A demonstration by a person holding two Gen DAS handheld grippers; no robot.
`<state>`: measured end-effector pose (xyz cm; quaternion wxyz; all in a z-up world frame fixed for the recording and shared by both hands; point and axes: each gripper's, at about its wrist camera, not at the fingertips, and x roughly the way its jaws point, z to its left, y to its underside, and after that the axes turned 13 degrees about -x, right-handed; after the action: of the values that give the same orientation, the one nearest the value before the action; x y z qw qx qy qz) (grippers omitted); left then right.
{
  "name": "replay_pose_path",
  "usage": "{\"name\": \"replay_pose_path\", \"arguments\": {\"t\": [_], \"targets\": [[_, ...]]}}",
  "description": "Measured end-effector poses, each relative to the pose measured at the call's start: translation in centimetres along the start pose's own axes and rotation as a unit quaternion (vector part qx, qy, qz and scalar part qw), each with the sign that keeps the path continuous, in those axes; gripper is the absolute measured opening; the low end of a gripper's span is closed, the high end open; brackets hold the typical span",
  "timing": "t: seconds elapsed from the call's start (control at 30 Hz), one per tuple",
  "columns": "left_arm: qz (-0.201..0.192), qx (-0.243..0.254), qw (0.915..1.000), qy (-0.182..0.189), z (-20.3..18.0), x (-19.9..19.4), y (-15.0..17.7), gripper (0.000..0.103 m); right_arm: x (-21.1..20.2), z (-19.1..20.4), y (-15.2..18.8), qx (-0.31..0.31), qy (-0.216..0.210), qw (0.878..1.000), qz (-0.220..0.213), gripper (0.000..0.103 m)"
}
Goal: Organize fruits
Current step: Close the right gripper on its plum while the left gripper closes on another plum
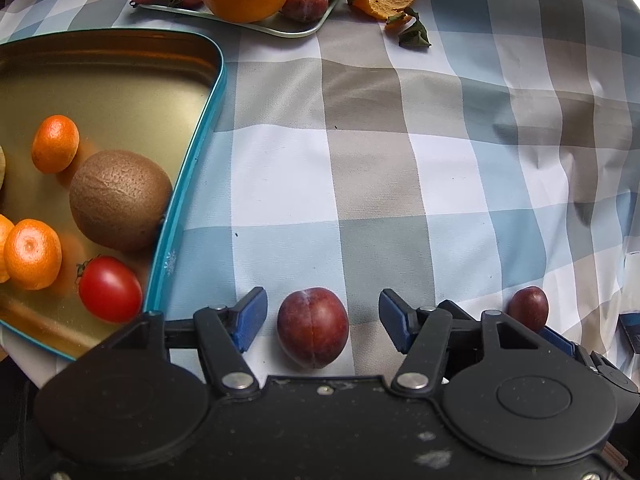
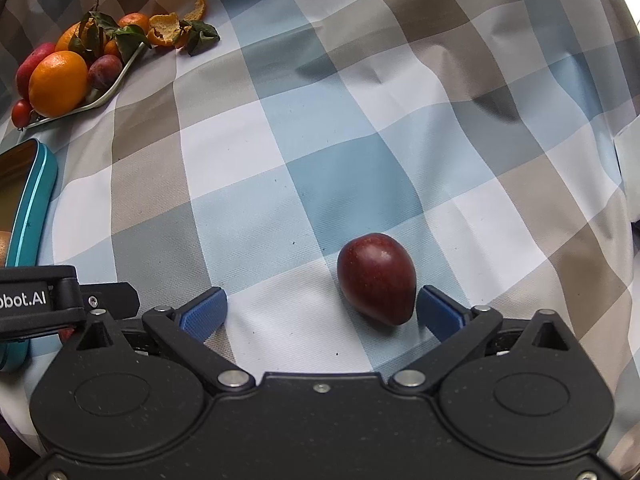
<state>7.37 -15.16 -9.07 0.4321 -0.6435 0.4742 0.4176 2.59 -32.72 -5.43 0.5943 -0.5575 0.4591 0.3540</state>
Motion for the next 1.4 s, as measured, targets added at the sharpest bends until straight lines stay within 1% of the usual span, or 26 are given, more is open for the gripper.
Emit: {"name": "replay_pose_path", "arguments": {"t": [0.07,0.13,0.2,0.27,0.37,0.43,0.47,0.57,0.67,0.7,0.73,0.83,0.93,1.0,1.1,1.13,1.17,1.2,1.23,1.3,1.33,1.4], "targets": [[-0.009,0.002,1.0,-0.002,0.0,-0.5,-0.1,0.06,0.0,0.0,0.0,0.0,0.0,1.0,0.001,0.102],[-0.023,0.0,0.9997,0.011,0.3,-1.3,-0.3,0.06,0.1,0.0,0.0,0.0,-0.001,1.0,0.003,0.102],[-0.041,0.005,0.9991,0.013,0.5,-2.1,-0.4,0.06,0.1,0.0,0.0,0.0,-0.001,1.0,0.003,0.102],[-0.069,0.012,0.9975,0.0,0.5,-3.1,-0.4,0.06,0.1,0.0,0.0,-0.001,-0.001,1.0,0.004,0.102],[-0.126,0.039,0.991,-0.024,0.1,-4.8,0.0,0.061,0.1,0.0,0.0,0.0,-0.003,1.0,0.007,0.102],[-0.144,0.053,0.9874,-0.037,0.0,-5.4,0.2,0.063,0.1,-0.1,-0.1,0.001,-0.007,1.0,0.01,0.101],[-0.147,0.06,0.9864,-0.043,-0.1,-5.5,0.3,0.063,0.1,-0.2,-0.2,0.002,-0.007,1.0,0.011,0.1],[-0.146,0.079,0.985,-0.047,-0.3,-5.5,0.4,0.063,-0.2,-0.8,-0.5,0.015,-0.008,1.0,0.015,0.093],[-0.132,0.084,0.9866,-0.046,-0.5,-5.4,0.3,0.064,-0.6,-2.1,-0.9,0.04,-0.026,0.999,0.019,0.081],[-0.127,0.084,0.9874,-0.045,-0.5,-5.4,0.3,0.064,-0.8,-2.6,-1.0,0.044,-0.037,0.998,0.018,0.075],[-0.122,0.083,0.988,-0.044,-0.5,-5.4,0.4,0.064,-1.0,-3.0,-1.1,0.05,-0.048,0.997,0.018,0.071],[-0.12,0.085,0.988,-0.047,-0.7,-5.3,0.8,0.062,-1.1,-4.1,-1.1,0.077,-0.075,0.994,0.018,0.07],[-0.126,0.07,0.9881,-0.052,-0.7,-5.1,1.1,0.062,-0.9,-4.6,-1.1,0.089,-0.068,0.993,0.019,0.07],[-0.122,0.064,0.9892,-0.049,-0.7,-5.0,1.1,0.059,-0.8,-4.7,-1.0,0.093,-0.063,0.993,0.021,0.069],[-0.094,0.049,0.9936,-0.038,-0.3,-4.7,0.9,0.057,-0.8,-4.6,-1.0,0.092,-0.058,0.994,0.021,0.068],[-0.083,0.04,0.995,-0.037,-0.1,-4.5,0.8,0.054,-0.7,-4.5,-1.0,0.091,-0.055,0.994,0.022,0.068],[-0.073,0.033,0.9961,-0.036,0.1,-4.3,0.7,0.047,-0.8,-4.4,-1.0,0.089,-0.053,0.994,0.022,0.068],[-0.057,0.027,0.9973,-0.036,0.3,-4.0,0.6,0.042,-0.8,-4.4,-1.0,0.088,-0.052,0.995,0.022,0.068],[-0.045,0.025,0.9981,-0.034,0.4,-3.7,0.5,0.033,-0.7,-4.3,-1.0,0.087,-0.05,0.995,0.023,0.068],[-0.024,0.028,0.9989,-0.031,0.6,-3.1,0.2,0.033,-0.6,-4.2,-1.1,0.081,-0.045,0.995,0.026,0.068],[-0.021,0.031,0.9989,-0.03,0.6,-3.0,0.2,0.036,-0.6,-4.1,-1.1,0.076,-0.043,0.996,0.028,0.068],[-0.026,0.032,0.9986,-0.032,0.5,-3.1,0.3,0.035,-0.5,-3.7,-1.3,0.063,-0.036,0.997,0.032,0.068]]}}
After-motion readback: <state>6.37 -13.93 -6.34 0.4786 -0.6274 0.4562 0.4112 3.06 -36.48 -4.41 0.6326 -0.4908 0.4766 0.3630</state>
